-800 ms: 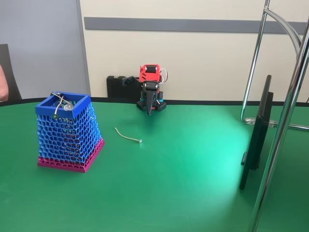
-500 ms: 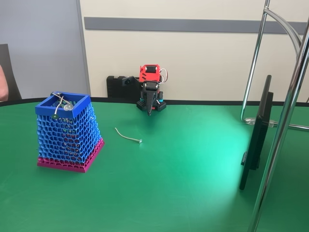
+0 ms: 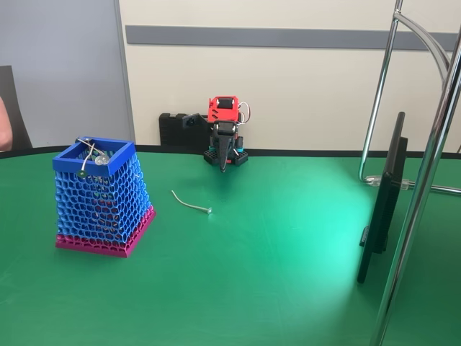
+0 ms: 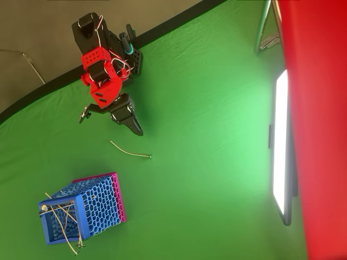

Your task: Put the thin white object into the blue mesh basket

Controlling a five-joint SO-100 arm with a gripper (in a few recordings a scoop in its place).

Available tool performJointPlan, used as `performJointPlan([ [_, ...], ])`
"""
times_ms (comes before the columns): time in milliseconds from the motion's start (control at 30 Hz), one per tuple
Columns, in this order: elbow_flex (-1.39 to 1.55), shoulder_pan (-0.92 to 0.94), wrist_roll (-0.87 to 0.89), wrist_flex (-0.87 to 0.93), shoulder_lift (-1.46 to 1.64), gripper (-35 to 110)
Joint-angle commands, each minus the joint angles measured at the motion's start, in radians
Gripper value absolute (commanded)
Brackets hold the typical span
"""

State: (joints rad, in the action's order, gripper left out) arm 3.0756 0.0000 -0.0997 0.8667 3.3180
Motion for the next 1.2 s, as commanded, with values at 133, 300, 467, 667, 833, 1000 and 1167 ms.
performJointPlan([
  [133,0.008,-0.006,-0.003,-0.002,0.008,1],
  [300,0.008,-0.006,-0.003,-0.002,0.008,1],
  [467,0.008,-0.005,0.000,-0.002,0.008,1],
  [667,0.008,-0.005,0.002,-0.003,0.008,1],
  [833,0.008,0.009,0.018,-0.009,0.003,1],
  [1000,0.000,0.018,0.017,-0.060,-0.060,1],
  [1167,-0.012,0.025,0.011,-0.130,-0.147,1],
])
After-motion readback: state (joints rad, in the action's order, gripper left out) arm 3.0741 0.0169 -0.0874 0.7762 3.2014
